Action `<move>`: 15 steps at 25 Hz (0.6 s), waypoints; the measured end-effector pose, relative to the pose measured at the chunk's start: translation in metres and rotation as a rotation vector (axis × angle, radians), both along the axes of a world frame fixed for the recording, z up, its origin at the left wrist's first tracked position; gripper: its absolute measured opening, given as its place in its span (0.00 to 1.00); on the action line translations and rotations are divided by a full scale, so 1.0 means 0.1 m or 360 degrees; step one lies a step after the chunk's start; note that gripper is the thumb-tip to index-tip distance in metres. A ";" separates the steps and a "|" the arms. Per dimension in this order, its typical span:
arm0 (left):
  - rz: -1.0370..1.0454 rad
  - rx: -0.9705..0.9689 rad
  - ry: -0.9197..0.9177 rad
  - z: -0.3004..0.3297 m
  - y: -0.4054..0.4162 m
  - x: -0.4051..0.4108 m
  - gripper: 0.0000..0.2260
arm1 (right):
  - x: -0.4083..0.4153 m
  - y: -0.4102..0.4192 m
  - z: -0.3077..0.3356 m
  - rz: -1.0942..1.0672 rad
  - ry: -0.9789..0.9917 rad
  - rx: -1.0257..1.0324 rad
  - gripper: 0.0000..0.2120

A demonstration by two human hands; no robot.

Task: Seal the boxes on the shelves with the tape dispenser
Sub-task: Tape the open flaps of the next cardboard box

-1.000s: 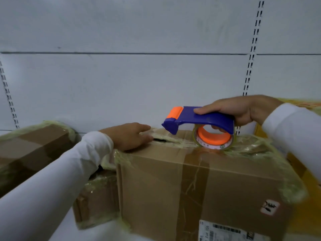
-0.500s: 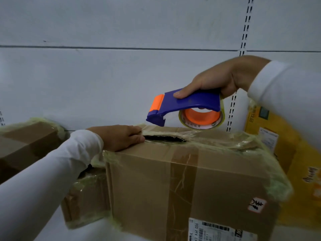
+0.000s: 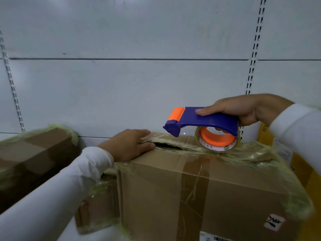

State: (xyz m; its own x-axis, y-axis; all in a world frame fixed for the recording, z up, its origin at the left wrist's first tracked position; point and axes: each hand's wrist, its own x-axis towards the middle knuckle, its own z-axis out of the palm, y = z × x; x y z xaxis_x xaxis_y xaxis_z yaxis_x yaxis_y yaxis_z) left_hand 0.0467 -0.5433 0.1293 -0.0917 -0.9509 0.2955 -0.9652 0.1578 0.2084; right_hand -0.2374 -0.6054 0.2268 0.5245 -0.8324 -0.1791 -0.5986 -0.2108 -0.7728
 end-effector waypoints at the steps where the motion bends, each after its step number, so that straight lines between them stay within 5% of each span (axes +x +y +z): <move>1: 0.0011 -0.0158 -0.0047 -0.01 0.02 0.00 0.23 | 0.00 0.00 -0.01 -0.0004 -0.0006 0.0008 0.19; 10: -0.0106 -0.0051 0.0031 -0.02 0.07 0.00 0.18 | -0.04 0.01 -0.08 0.0026 -0.0011 0.0030 0.15; 15: -0.0280 -0.0680 0.0063 0.00 0.29 -0.14 0.19 | -0.04 0.02 -0.07 0.0010 -0.0009 0.0020 0.15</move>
State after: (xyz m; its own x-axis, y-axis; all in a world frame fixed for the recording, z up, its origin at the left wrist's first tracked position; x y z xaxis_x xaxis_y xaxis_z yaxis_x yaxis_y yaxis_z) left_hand 0.0330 -0.5140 0.1291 -0.2214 -0.7140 0.6642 -0.9086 0.3983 0.1253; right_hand -0.2416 -0.6032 0.2196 0.5308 -0.8268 -0.1863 -0.5928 -0.2051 -0.7788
